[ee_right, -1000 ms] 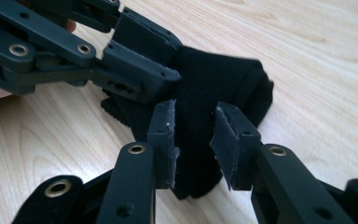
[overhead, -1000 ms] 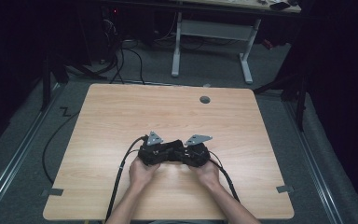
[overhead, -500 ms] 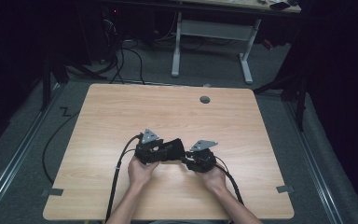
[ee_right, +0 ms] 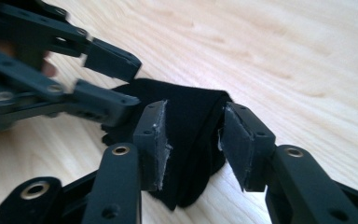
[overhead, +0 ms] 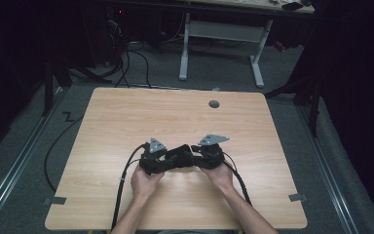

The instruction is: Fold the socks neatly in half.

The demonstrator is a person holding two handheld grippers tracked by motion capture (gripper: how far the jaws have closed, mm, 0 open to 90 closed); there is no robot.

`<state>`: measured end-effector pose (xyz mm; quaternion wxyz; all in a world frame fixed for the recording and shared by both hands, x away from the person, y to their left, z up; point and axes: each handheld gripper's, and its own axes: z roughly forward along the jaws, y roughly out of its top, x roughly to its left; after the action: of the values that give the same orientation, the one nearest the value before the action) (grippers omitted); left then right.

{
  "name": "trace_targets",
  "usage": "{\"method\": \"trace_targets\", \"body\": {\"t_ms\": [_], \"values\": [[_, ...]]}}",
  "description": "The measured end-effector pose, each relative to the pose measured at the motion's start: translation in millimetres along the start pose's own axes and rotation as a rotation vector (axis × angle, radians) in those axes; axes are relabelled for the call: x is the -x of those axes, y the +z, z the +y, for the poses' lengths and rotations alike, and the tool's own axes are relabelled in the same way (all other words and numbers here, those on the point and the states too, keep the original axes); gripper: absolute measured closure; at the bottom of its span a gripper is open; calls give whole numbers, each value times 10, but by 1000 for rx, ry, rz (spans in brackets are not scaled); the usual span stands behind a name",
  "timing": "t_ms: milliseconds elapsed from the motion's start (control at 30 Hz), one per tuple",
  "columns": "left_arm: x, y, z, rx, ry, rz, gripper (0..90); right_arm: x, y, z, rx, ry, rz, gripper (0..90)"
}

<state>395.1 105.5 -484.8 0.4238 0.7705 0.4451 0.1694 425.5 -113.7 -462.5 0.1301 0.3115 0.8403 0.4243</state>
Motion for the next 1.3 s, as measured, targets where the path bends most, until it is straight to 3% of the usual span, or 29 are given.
{"method": "trace_targets", "body": {"t_ms": [167,367,900,1200,1300], "values": [[-23,29,-35,-4,-17,-10,513,28,228,-50,-65,31,21,582],[-44,121,-24,5,-43,-40,536,71,219,-113,-62,55,27,583],[-22,418,189,-24,-21,-90,538,117,74,-208,-48,45,-101,584],[-26,583,273,-29,-12,-89,555,232,100,-235,-50,86,-113,584],[-24,611,281,-19,-1,-72,556,258,121,-224,-52,79,-120,584]]}}
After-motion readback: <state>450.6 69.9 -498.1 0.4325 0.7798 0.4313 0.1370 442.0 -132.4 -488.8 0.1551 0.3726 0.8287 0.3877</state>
